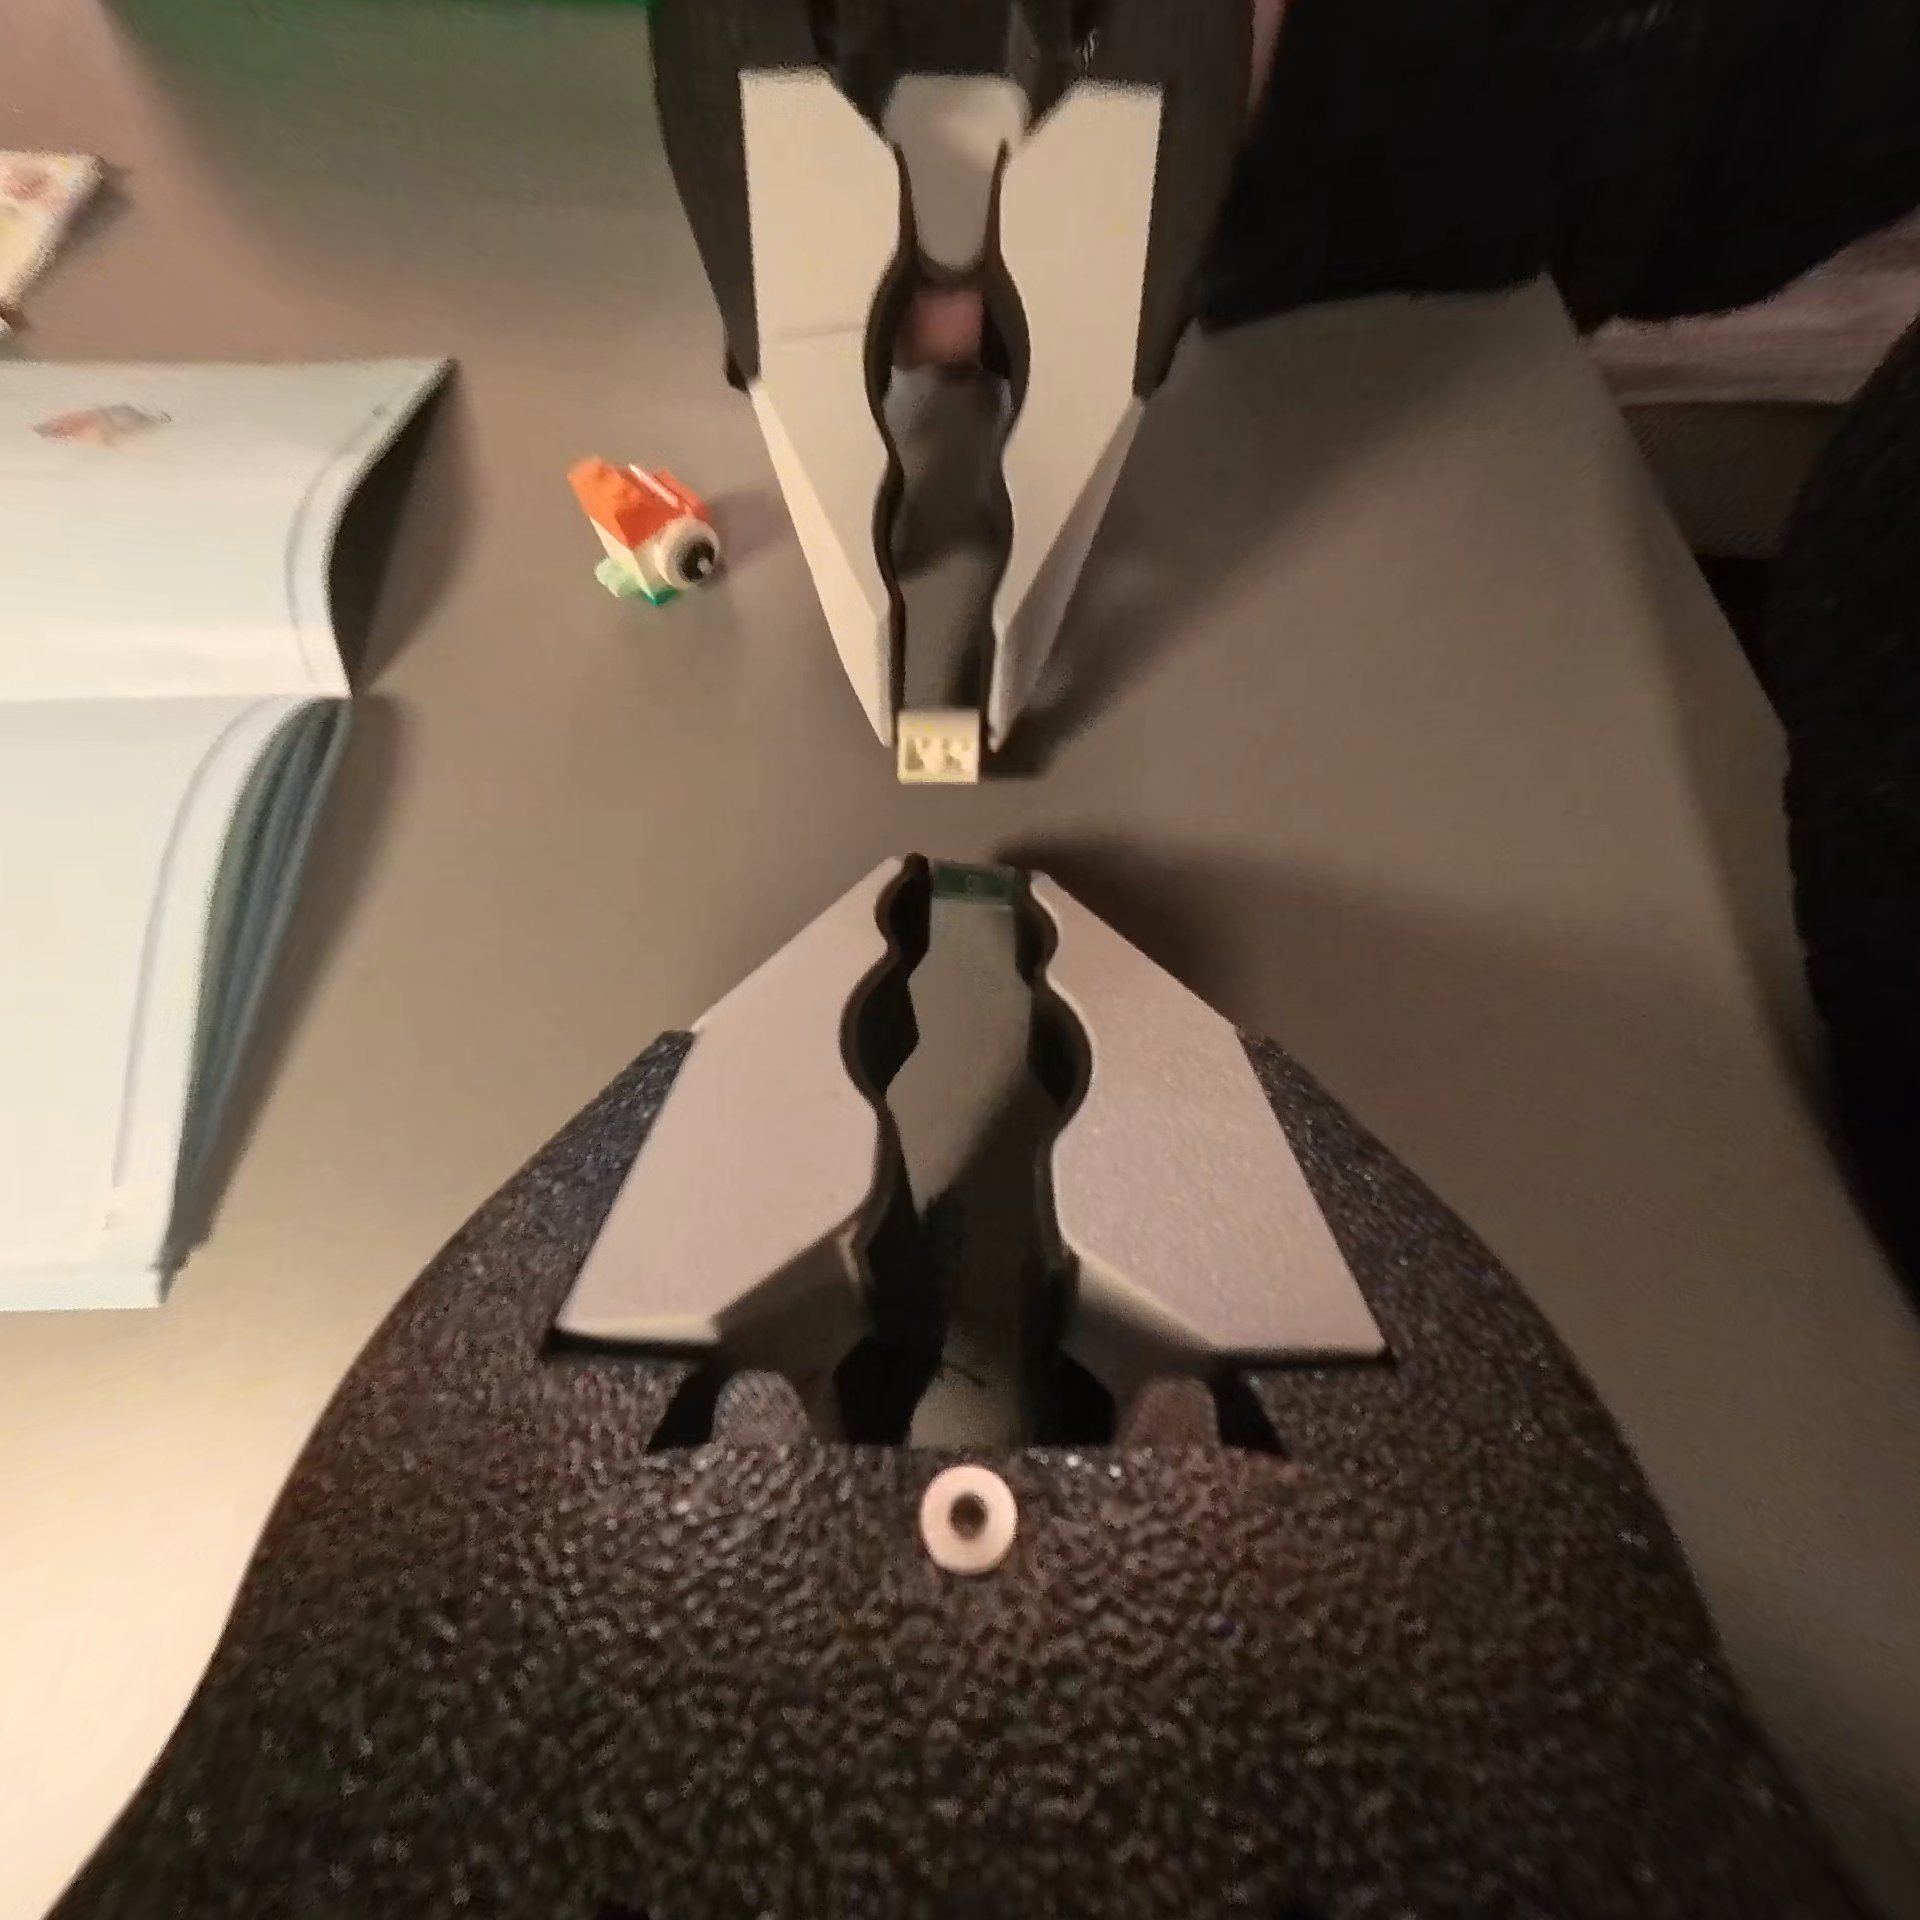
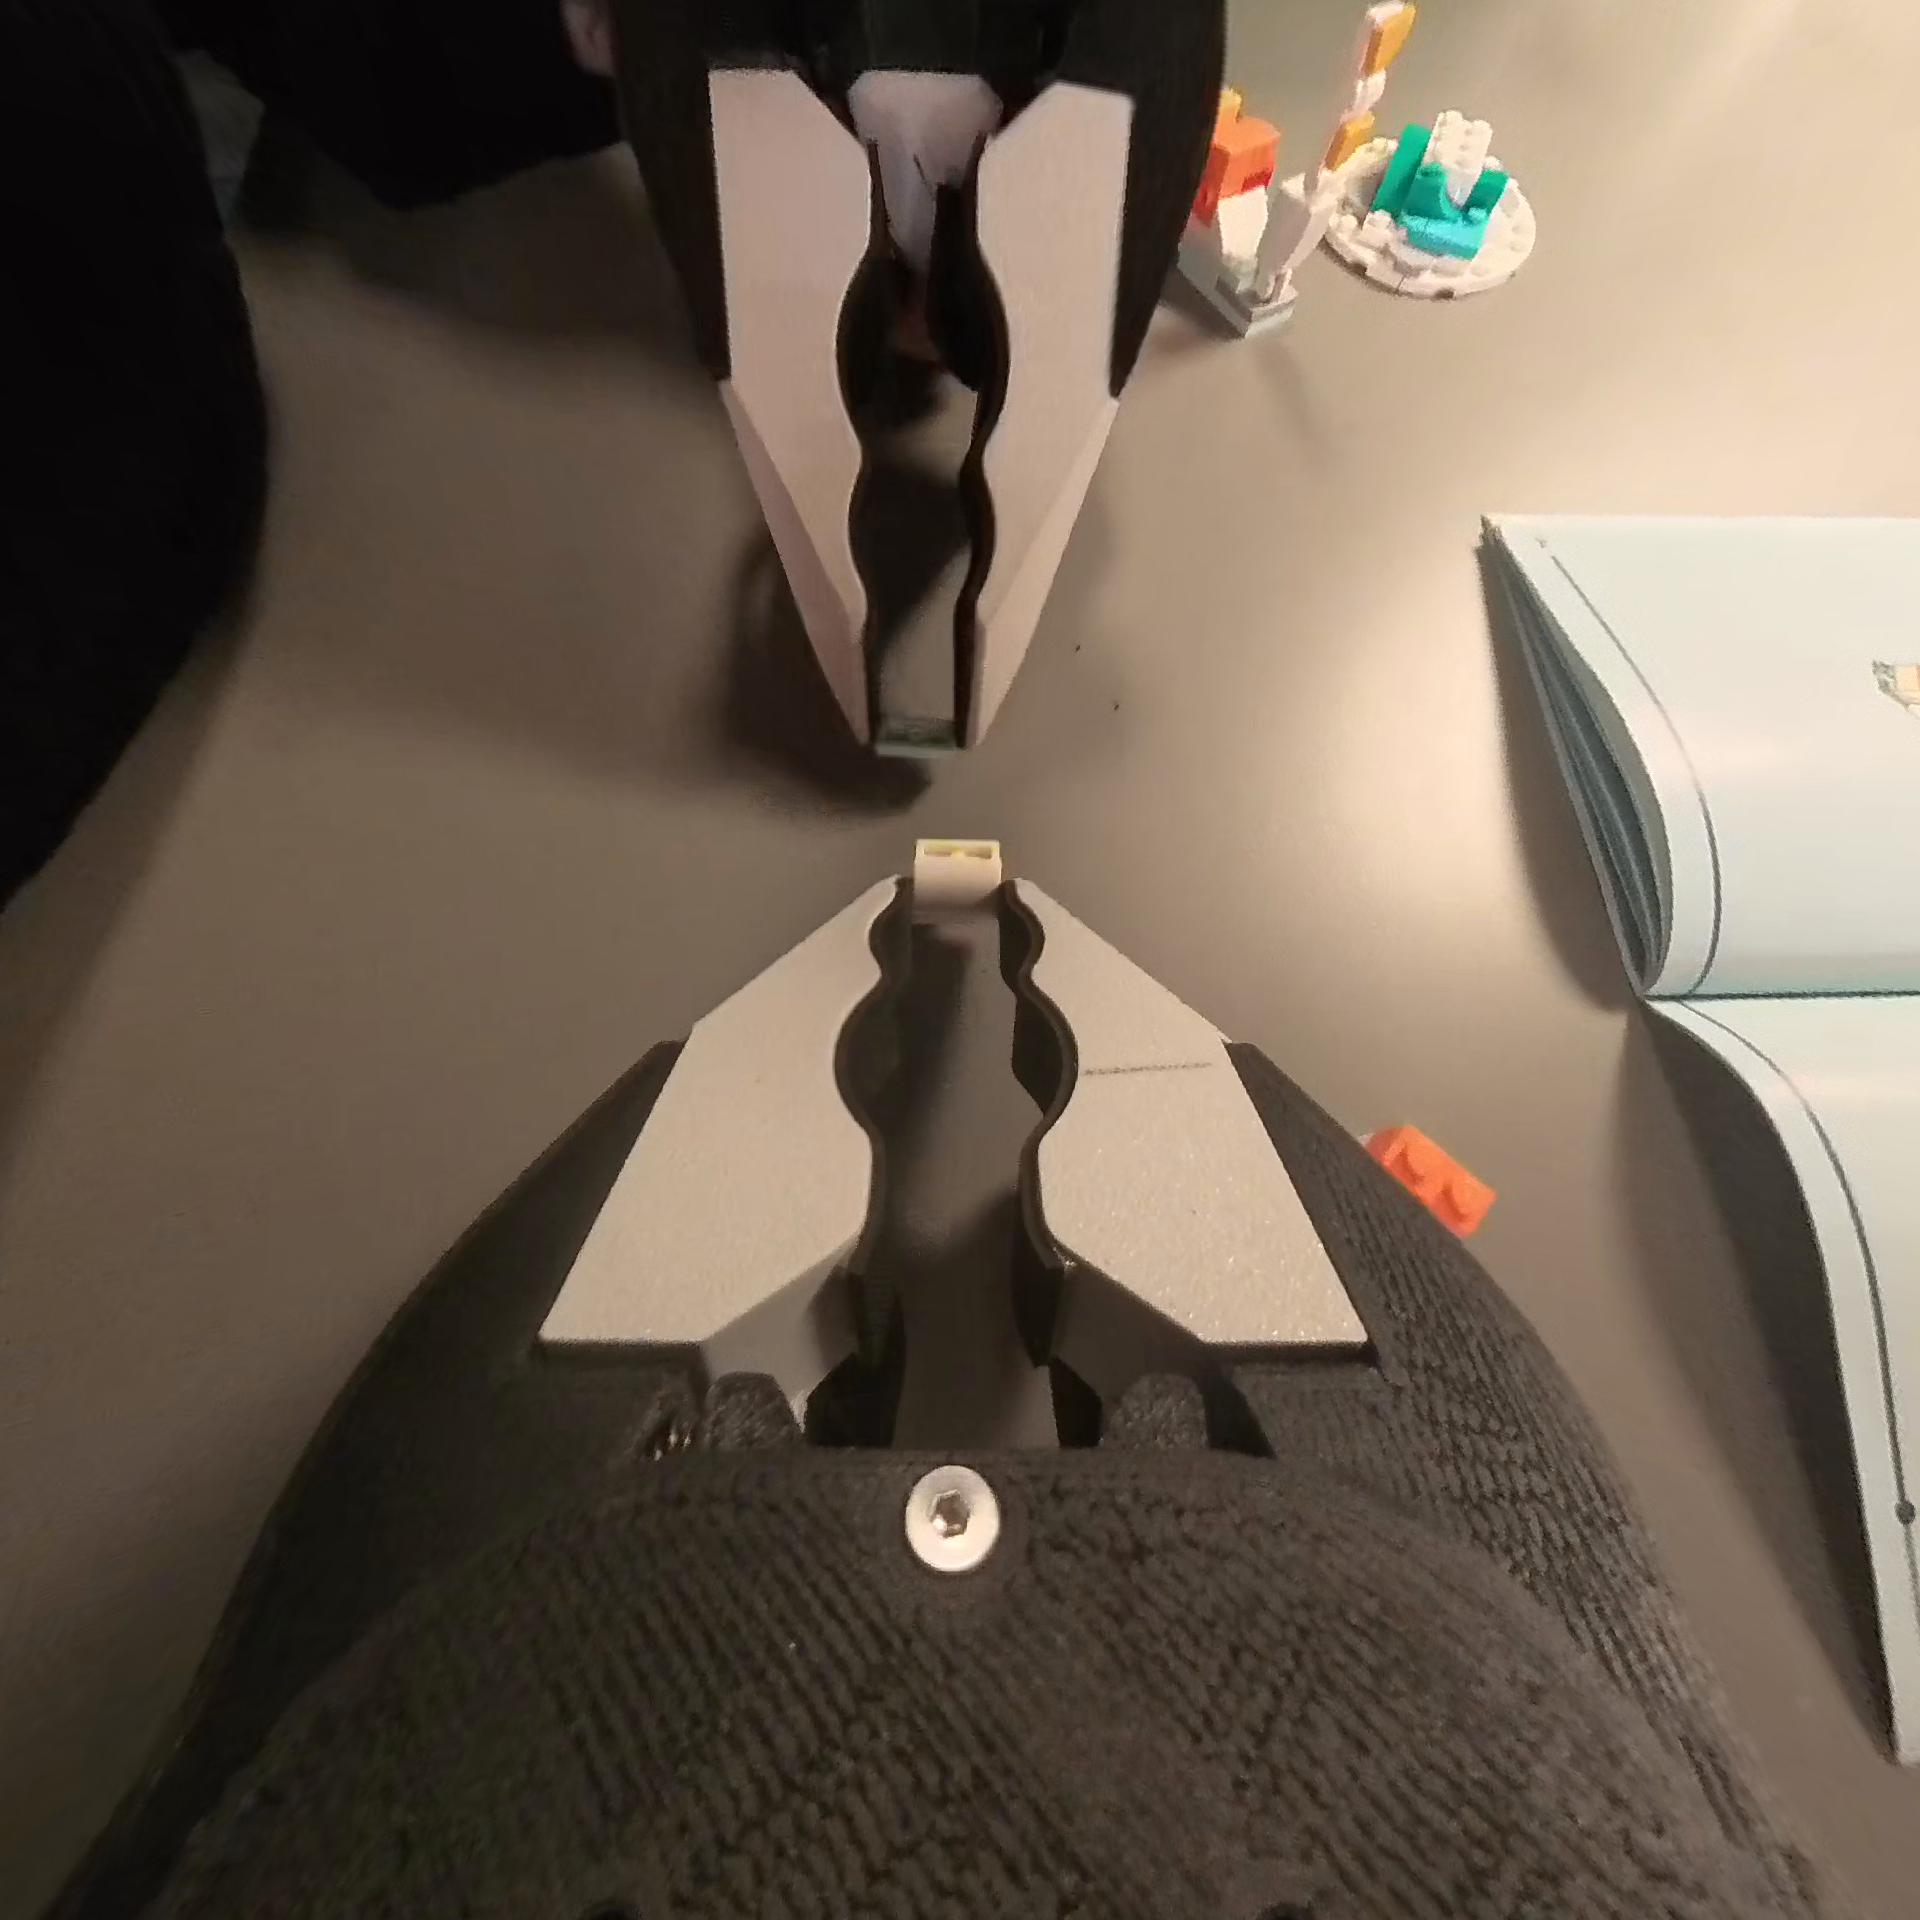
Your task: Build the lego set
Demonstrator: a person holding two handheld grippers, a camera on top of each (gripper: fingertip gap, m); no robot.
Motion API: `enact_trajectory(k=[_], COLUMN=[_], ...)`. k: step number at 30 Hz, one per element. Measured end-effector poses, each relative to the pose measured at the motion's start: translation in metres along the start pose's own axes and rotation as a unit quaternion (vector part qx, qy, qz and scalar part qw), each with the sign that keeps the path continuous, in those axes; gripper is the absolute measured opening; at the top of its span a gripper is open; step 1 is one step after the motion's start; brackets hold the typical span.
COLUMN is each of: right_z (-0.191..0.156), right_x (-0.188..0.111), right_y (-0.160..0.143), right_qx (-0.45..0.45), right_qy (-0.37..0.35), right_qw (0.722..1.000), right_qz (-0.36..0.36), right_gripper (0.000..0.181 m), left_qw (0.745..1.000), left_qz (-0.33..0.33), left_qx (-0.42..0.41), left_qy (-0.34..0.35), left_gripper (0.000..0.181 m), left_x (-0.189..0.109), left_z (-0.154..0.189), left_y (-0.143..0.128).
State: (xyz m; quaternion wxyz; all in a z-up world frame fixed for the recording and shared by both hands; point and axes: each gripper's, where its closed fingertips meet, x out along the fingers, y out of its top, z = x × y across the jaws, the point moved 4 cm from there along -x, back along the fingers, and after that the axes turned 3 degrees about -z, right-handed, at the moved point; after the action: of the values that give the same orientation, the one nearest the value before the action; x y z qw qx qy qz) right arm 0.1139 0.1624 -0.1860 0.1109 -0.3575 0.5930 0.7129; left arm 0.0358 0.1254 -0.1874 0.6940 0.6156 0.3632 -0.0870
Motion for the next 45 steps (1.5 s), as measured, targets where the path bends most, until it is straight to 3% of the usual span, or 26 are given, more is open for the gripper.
enact_trajectory(k=[4,8,20,39,45], right_z=[0.0,-0.002,-0.009,-0.011,-0.008], right_x=[-0.003,-0.004,0.003,0.001,-0.002], right_y=[0.013,0.023,0.028,0.031,0.032], right_qx=[0.017,0.018,-0.001,-0.003,0.007], right_qy=[-0.016,-0.034,-0.042,-0.034,-0.038], right_qw=[0.999,0.996,0.996,0.995,0.994], right_qz=[0.047,0.085,0.08,0.098,0.106], right_gripper=[0.014,0.014,0.014,0.014,0.014], left_qw=[0.996,0.995,0.998,0.998,0.996], left_qz=[0.075,0.098,0.059,0.061,0.091], left_qx=[-0.035,-0.028,-0.008,-0.016,-0.015], left_qy=[0.014,0.019,0.016,0.008,0.01], left_gripper=[0.013,0.013,0.014,0.016,0.033], left_x=[-0.012,-0.018,-0.017,-0.014,-0.02], left_z=[-0.007,-0.006,0.003,0.005,0.005], left_y=[0.013,0.019,0.02,0.021,0.028])
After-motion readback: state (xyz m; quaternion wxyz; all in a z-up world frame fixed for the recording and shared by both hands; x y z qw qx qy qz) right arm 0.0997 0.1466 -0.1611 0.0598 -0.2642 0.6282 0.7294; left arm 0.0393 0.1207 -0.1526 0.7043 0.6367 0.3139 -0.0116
